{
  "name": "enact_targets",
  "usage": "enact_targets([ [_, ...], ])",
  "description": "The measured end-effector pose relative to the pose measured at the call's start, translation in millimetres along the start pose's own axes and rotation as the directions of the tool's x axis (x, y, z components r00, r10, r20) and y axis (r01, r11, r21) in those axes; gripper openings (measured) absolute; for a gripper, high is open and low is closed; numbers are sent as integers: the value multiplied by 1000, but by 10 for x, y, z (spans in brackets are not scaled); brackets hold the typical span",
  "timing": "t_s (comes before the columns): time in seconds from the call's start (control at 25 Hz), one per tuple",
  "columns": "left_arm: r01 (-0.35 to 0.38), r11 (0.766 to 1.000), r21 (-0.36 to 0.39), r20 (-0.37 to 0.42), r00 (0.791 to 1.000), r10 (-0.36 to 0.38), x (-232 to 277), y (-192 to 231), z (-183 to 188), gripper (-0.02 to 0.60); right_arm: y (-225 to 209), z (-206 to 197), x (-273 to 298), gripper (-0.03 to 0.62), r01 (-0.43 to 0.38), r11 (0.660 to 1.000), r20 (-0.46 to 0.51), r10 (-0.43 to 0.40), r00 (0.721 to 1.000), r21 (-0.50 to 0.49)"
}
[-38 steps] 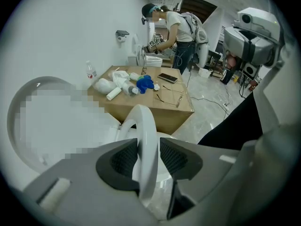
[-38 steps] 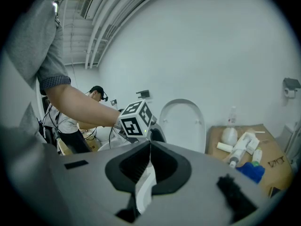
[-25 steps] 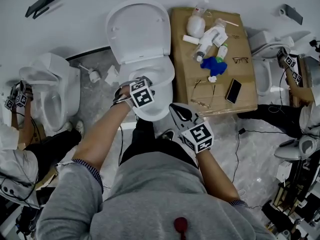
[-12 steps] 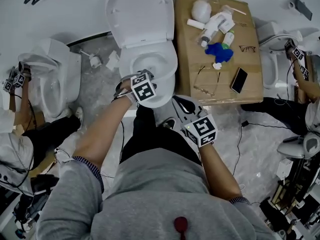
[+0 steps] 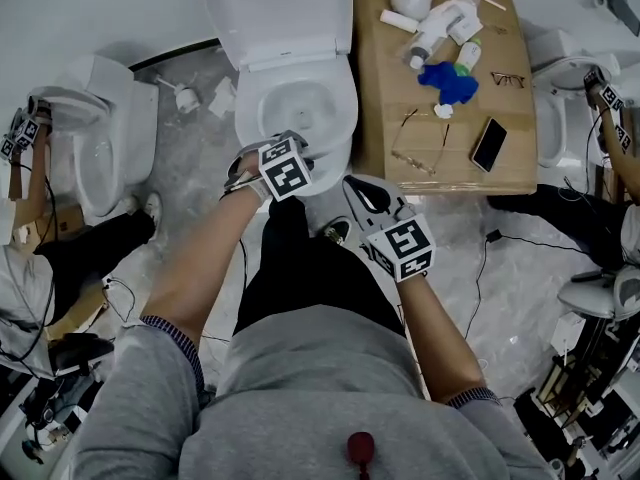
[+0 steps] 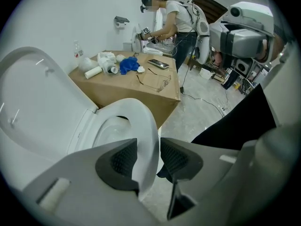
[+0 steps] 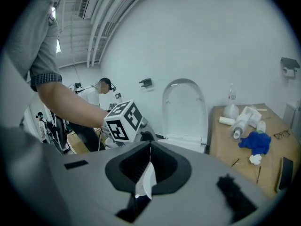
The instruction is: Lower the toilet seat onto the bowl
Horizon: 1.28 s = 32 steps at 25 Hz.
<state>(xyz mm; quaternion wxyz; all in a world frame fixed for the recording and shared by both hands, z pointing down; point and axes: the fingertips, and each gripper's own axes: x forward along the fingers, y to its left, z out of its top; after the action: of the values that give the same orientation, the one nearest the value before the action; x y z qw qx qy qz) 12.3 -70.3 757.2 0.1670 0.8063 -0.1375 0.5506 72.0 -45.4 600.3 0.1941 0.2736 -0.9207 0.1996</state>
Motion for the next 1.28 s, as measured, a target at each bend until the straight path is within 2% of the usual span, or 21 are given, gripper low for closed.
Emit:
enact_targets([
  [0.28, 30, 999, -30, 4, 1000, -30, 237, -183, -130, 166, 1, -270, 127, 15, -2, 1000, -12, 2, 1000, 24],
  [0.6, 72, 996, -46, 7, 997, -72, 574, -337, -266, 178, -181, -598, 248, 15, 41, 997, -22, -39, 999, 70],
  [1.28, 145, 987, -74, 30, 989, -143, 1163, -607, -541, 175, -98, -1238, 584, 15, 55, 987, -46, -49, 998, 151],
])
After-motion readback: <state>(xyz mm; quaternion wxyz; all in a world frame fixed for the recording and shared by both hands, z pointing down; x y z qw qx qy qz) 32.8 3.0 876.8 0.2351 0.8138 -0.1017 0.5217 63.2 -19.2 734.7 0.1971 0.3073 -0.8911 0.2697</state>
